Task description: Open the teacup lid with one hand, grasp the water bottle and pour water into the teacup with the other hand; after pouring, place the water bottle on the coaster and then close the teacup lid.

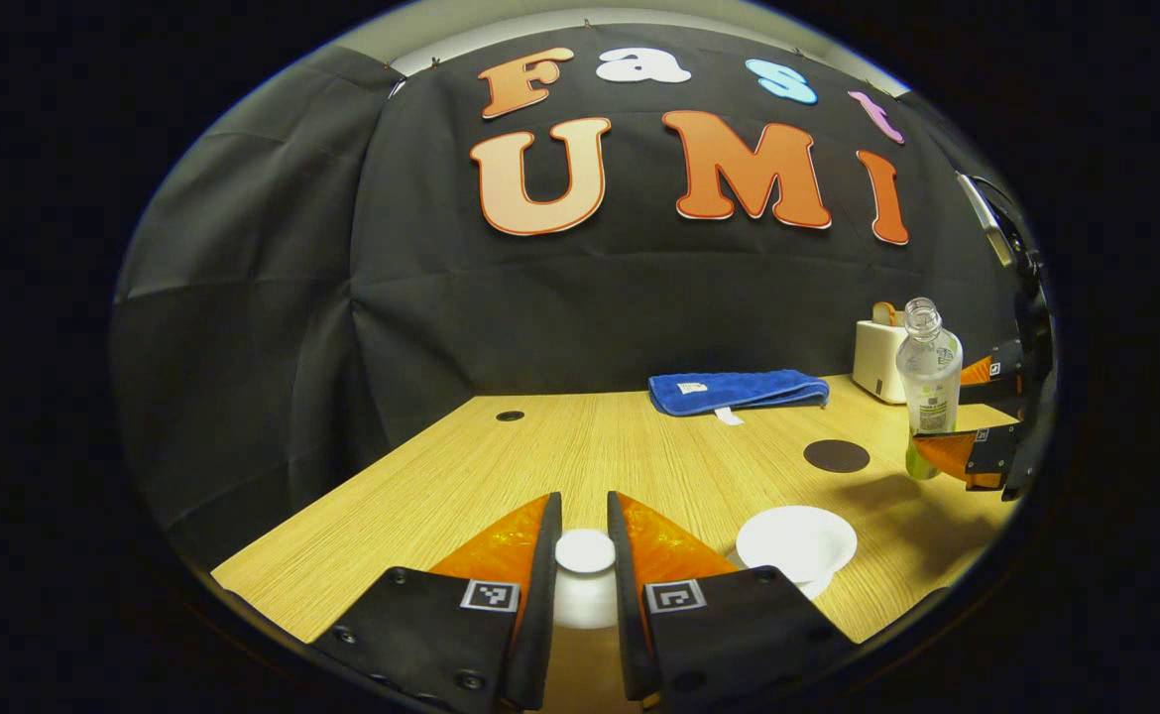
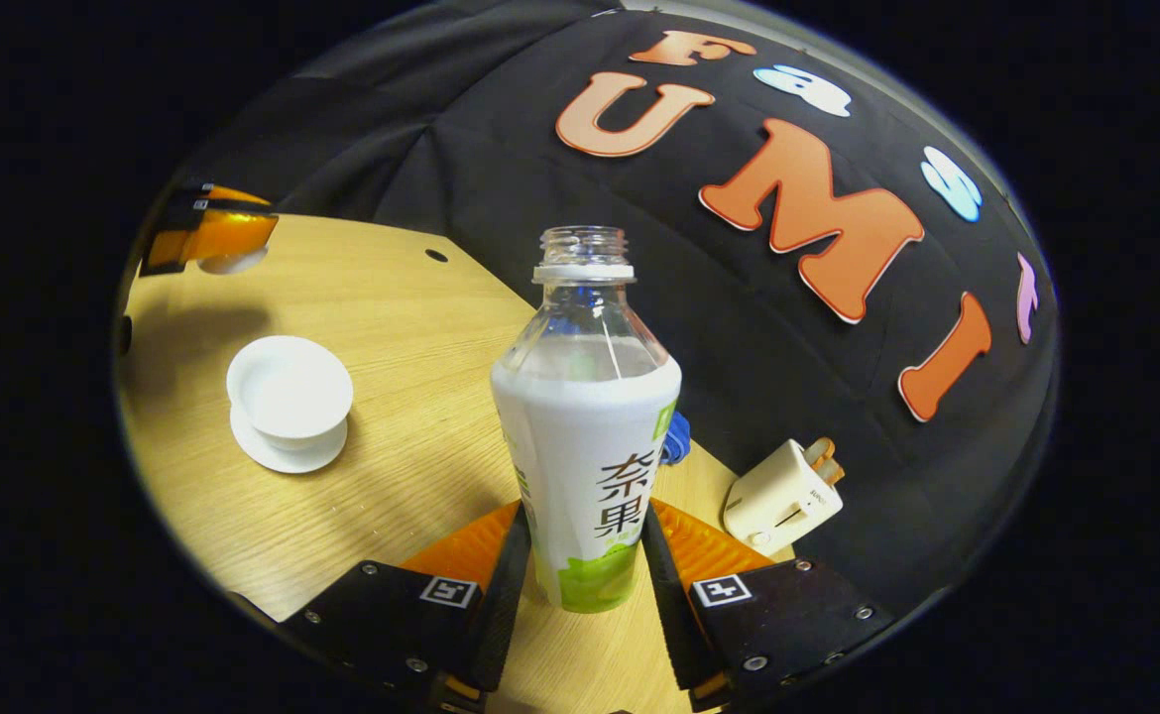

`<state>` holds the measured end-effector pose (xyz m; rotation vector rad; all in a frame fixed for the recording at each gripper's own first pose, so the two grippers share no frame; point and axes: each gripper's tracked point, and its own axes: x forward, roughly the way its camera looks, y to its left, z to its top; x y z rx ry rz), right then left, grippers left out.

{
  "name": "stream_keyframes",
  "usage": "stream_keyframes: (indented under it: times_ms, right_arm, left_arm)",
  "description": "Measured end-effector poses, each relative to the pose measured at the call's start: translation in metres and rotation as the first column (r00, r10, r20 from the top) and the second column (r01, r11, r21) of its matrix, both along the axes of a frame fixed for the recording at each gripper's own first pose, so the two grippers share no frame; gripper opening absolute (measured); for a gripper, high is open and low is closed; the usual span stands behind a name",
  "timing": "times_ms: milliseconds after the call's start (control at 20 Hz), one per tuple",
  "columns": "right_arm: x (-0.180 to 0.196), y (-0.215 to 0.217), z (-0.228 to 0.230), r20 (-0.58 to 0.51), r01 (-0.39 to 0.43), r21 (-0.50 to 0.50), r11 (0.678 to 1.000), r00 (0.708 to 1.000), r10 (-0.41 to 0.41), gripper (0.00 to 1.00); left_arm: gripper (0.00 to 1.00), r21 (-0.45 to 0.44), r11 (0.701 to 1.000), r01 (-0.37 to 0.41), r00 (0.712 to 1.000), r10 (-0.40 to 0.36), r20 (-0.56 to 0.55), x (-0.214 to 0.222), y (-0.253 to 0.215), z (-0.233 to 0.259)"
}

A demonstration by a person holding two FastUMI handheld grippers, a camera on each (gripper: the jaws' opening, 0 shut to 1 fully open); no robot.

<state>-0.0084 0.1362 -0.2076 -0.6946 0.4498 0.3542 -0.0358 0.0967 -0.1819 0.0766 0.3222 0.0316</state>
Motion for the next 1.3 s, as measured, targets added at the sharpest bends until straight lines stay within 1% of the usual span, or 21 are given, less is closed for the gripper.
stream_keyframes:
  times_ms: [150, 350, 550, 750, 900, 950, 1000, 1100, 1150, 1200, 1300]
  right_arm:
    - [0.001, 0.002, -0.001, 0.038, -0.044, -0.101, 0.994, 0.998, 0.048, 0.65]
    - [0.004, 0.011, -0.011, 0.058, -0.097, -0.195, 0.976, 0.992, 0.111, 0.65]
    - [0.004, 0.018, -0.015, 0.083, -0.142, -0.309, 0.940, 0.981, 0.176, 0.64]
    - [0.004, 0.019, -0.019, 0.088, -0.170, -0.378, 0.910, 0.972, 0.218, 0.64]
    - [0.007, 0.019, -0.017, 0.110, -0.181, -0.455, 0.872, 0.960, 0.257, 0.64]
    - [0.009, 0.019, -0.017, 0.117, -0.184, -0.485, 0.855, 0.955, 0.272, 0.64]
    - [0.010, 0.019, -0.017, 0.125, -0.185, -0.515, 0.837, 0.950, 0.287, 0.64]
    - [0.014, 0.017, -0.017, 0.139, -0.180, -0.577, 0.797, 0.940, 0.313, 0.64]
    - [0.014, 0.017, -0.015, 0.147, -0.179, -0.602, 0.778, 0.933, 0.328, 0.67]
    - [0.016, 0.018, -0.014, 0.154, -0.179, -0.620, 0.764, 0.927, 0.342, 0.64]
    - [0.016, 0.020, -0.011, 0.163, -0.182, -0.642, 0.745, 0.917, 0.364, 0.64]
  left_arm:
    - [0.32, -0.002, 1.000, -0.010, 1.000, 0.010, -0.004, 0.000, 0.006, -0.003]
    - [0.32, -0.007, 1.000, -0.022, 1.000, 0.022, -0.007, -0.002, 0.016, -0.005]
    - [0.32, -0.013, 0.999, -0.030, 0.999, 0.029, -0.012, -0.004, 0.022, -0.010]
    - [0.32, -0.013, 0.999, -0.036, 0.999, 0.036, -0.017, -0.007, 0.026, -0.015]
    - [0.31, -0.014, 0.999, -0.036, 0.999, 0.036, -0.019, -0.009, 0.029, -0.016]
    - [0.32, -0.014, 0.999, -0.037, 0.999, 0.037, -0.019, -0.009, 0.030, -0.017]
    - [0.31, -0.015, 0.999, -0.037, 0.999, 0.037, -0.018, -0.010, 0.030, -0.016]
    - [0.32, -0.021, 0.999, -0.039, 0.999, 0.039, -0.020, -0.010, 0.032, -0.017]
    - [0.32, -0.021, 0.999, -0.042, 0.999, 0.041, -0.020, -0.010, 0.033, -0.018]
    - [0.32, -0.022, 0.999, -0.044, 0.999, 0.043, -0.019, -0.011, 0.036, -0.018]
    - [0.32, -0.018, 0.999, -0.049, 0.999, 0.049, -0.021, -0.012, 0.039, -0.018]
